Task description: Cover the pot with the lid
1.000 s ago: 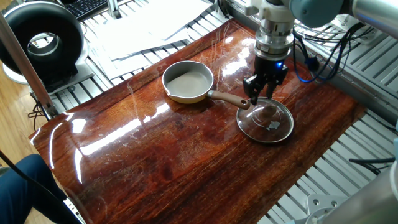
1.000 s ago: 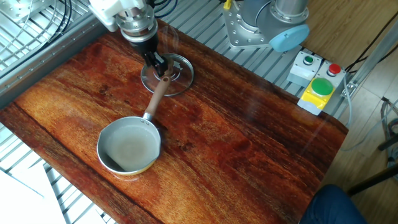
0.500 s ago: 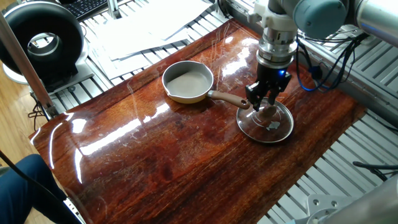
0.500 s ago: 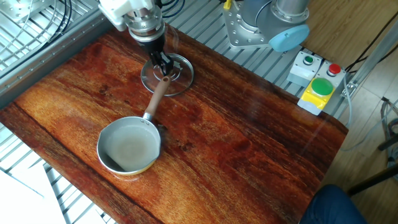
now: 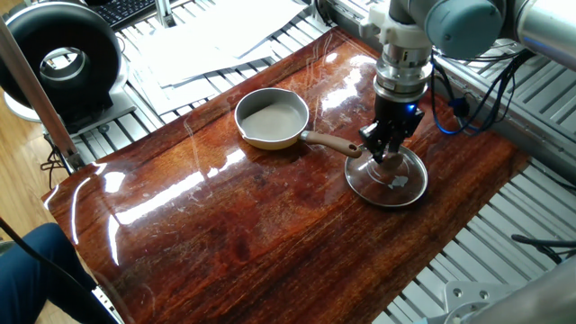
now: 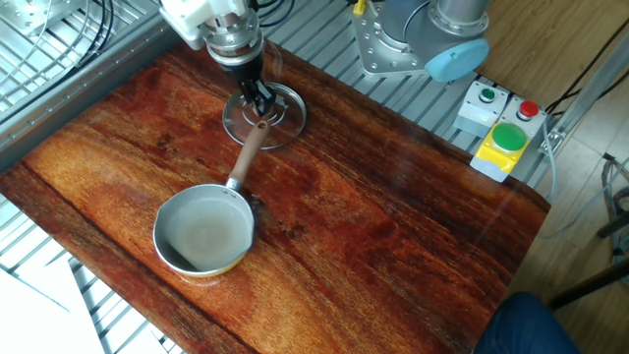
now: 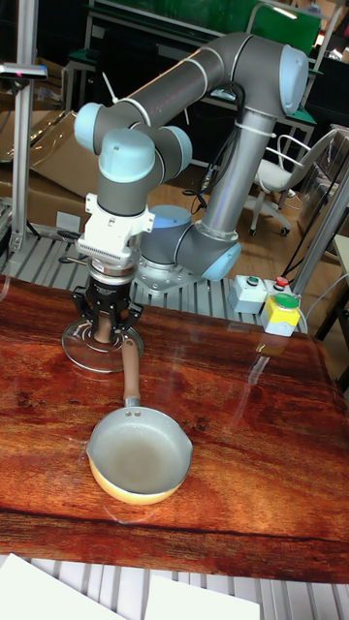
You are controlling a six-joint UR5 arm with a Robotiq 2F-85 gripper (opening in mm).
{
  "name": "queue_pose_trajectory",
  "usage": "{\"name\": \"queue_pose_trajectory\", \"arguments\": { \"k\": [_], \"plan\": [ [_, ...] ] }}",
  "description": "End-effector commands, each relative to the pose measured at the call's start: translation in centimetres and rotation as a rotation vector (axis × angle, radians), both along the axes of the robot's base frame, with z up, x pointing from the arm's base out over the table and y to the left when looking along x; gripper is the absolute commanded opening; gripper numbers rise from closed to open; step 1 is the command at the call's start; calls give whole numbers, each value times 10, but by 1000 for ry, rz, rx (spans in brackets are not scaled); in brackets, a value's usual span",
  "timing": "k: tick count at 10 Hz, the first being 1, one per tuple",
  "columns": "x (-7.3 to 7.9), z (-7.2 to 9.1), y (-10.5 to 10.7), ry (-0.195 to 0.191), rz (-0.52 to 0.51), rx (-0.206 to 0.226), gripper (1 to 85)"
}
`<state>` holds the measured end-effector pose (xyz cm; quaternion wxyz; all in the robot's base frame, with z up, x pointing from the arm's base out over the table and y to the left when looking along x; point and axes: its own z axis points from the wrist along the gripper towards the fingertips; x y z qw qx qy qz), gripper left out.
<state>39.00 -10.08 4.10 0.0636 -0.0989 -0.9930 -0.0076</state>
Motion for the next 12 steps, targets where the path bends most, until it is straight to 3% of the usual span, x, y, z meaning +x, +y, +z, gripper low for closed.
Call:
{"name": "queue_pose_trajectory", "arguments": {
  "k": [1,4,5,6,7,8,9,10,12],
  "plan": [
    [1,-1,0,-4,8,-1,323],
    [5,0,2,7,-21,-5,13],
    [6,1,3,10,-19,-5,13],
    [6,1,3,10,-13,-3,30],
    [9,2,0,-2,11,-4,140],
    [17,4,4,-36,42,28,387],
    [9,8,2,-6,78,43,567],
    [10,11,1,-6,52,42,590],
    [-10,20,8,56,-3,55,477]
  ]
}}
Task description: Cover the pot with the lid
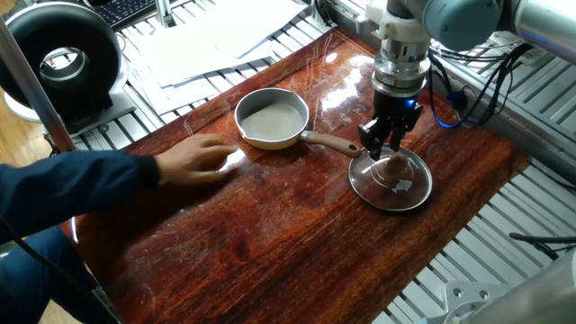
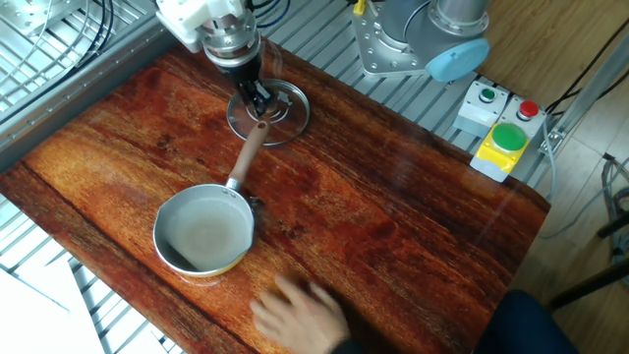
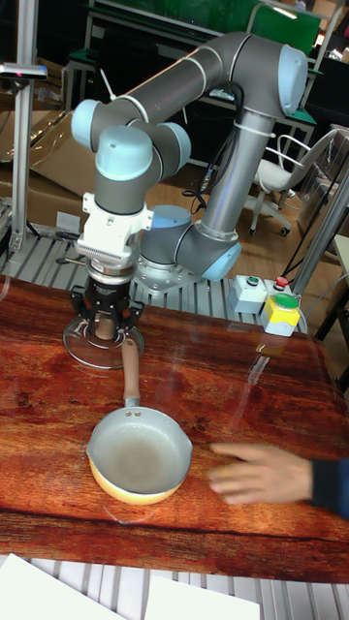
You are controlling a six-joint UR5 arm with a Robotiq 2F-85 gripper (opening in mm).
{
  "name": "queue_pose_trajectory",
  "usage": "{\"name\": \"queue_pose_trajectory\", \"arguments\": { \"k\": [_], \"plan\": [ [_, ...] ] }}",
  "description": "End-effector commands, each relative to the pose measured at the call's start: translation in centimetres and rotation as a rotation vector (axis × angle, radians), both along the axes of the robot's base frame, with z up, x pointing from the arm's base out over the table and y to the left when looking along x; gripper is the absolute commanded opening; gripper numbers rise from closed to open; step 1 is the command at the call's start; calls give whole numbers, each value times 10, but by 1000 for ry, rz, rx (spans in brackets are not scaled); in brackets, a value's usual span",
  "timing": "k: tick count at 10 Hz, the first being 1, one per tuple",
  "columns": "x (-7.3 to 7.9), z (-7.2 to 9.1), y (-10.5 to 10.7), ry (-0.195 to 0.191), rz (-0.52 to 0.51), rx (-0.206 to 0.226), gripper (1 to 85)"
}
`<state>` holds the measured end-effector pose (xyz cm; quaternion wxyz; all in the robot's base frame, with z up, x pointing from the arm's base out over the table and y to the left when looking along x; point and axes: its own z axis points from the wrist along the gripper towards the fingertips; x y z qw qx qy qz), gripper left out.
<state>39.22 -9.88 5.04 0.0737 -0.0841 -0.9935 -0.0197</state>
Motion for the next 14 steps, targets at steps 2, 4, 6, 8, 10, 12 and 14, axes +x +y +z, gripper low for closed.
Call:
{"name": "queue_pose_trajectory", "arguments": {
  "k": [2,4,6,8,10,12,14],
  "plan": [
    [-26,16,17,65,-51,62,457],
    [-31,8,14,56,-32,56,457],
    [-30,5,10,49,-20,49,460],
    [-32,2,6,47,-18,39,460],
    [-30,0,5,36,-25,32,460],
    [-25,-4,6,25,-42,23,450],
    [-25,-5,4,26,-47,10,423]
  ]
}}
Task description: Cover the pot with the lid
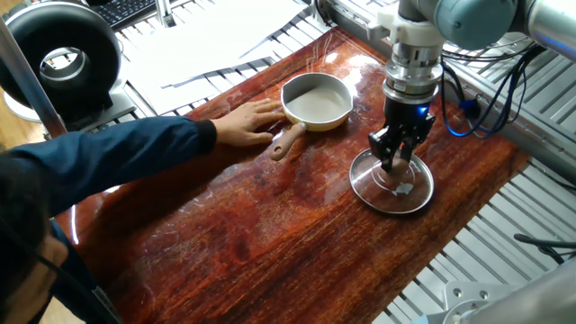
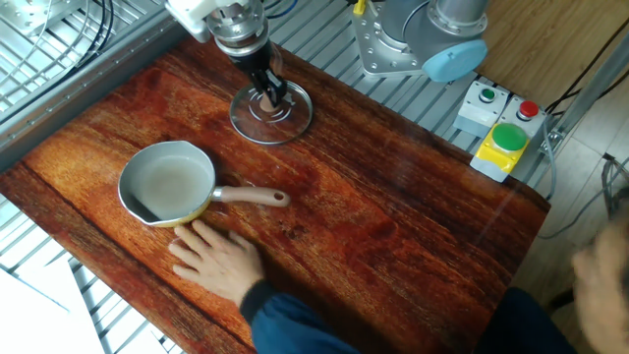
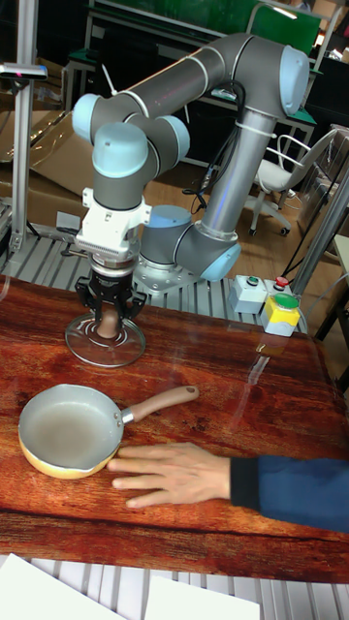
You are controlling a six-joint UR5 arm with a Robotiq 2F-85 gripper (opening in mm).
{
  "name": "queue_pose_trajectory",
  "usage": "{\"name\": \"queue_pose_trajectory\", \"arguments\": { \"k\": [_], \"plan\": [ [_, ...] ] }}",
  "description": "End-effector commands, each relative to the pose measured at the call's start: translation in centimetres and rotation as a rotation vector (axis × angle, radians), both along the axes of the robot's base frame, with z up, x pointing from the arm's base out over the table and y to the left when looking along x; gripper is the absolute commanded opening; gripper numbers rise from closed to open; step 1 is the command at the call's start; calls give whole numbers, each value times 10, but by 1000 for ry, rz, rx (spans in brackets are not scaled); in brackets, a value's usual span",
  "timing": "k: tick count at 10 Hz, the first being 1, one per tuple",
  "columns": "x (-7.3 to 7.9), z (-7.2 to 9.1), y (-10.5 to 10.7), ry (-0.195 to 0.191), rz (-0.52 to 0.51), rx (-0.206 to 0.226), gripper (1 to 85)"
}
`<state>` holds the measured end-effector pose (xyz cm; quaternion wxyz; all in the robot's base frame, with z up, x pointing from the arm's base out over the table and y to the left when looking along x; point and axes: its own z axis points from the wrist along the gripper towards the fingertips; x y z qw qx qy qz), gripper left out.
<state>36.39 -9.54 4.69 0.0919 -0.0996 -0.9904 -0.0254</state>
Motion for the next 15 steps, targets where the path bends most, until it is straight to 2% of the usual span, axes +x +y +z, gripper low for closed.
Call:
{"name": "queue_pose_trajectory", "arguments": {
  "k": [1,3,4,6,9,12,15],
  "plan": [
    [3,-1,0,-10,-15,-4,420],
    [2,-1,-1,-5,-13,-14,380],
    [1,-2,-4,-1,-12,-25,323],
    [0,-1,-6,10,-22,-42,157],
    [2,0,-3,17,-37,-48,23],
    [5,-2,-3,13,-44,-43,13],
    [6,11,-10,49,-34,-53,13]
  ]
}}
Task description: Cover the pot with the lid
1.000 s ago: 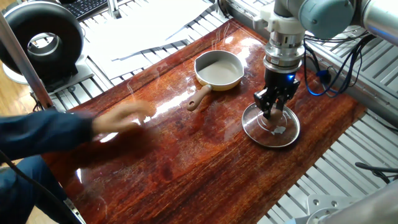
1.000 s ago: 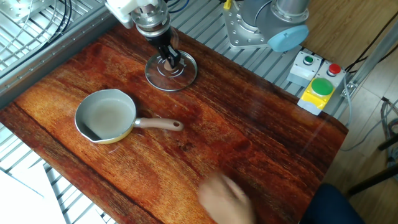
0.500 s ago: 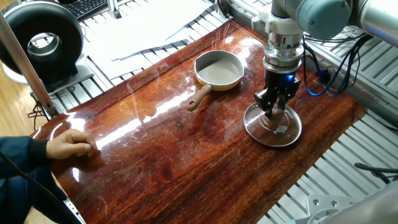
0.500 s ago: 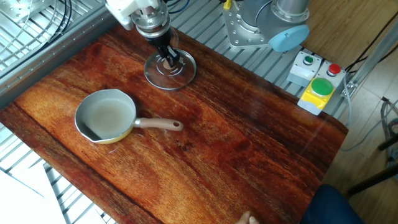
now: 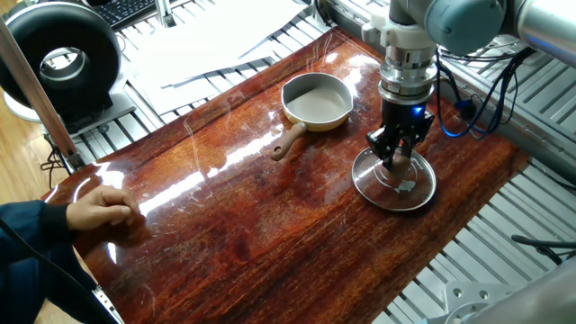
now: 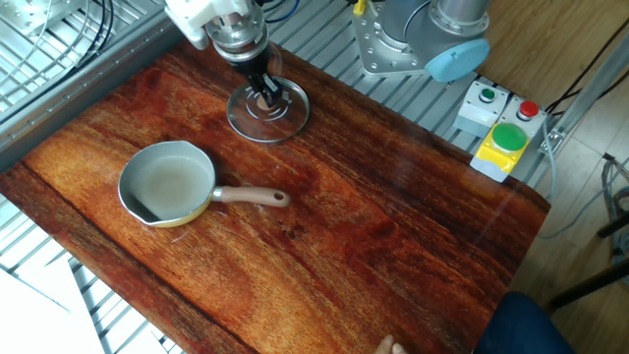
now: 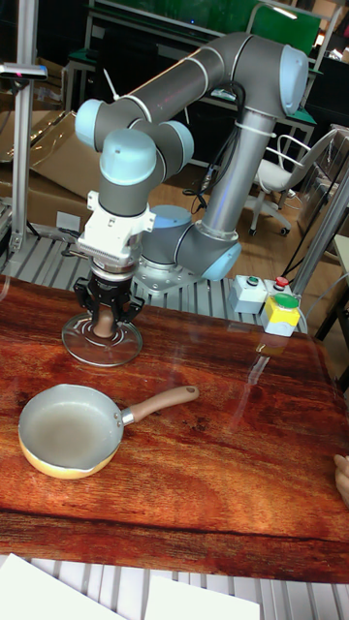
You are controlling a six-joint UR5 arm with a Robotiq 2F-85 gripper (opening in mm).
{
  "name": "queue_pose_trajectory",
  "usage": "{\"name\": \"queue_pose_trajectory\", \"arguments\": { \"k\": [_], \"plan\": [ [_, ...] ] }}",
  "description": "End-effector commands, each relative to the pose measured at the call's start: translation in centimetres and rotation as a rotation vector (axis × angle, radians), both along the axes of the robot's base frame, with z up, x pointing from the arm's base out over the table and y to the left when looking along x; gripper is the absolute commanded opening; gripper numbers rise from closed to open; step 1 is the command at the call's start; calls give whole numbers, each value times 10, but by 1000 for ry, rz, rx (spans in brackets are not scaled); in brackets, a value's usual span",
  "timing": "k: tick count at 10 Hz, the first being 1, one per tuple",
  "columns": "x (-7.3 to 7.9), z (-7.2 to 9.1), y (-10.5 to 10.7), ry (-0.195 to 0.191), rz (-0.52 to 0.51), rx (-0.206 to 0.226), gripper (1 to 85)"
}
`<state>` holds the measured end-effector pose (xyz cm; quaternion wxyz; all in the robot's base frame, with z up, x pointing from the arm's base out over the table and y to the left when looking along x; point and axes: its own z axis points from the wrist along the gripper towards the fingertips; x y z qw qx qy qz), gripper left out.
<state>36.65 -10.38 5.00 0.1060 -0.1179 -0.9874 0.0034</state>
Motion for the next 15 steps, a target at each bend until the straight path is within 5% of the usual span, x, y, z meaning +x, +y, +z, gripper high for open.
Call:
{"name": "queue_pose_trajectory", "arguments": {
  "k": [1,7,11,15],
  "plan": [
    [5,13,-3,26,-1,-4,13],
    [31,59,-22,24,198,-17,13],
    [61,67,-26,-33,459,-38,13],
    [80,74,-22,-38,524,-66,13]
  ]
}}
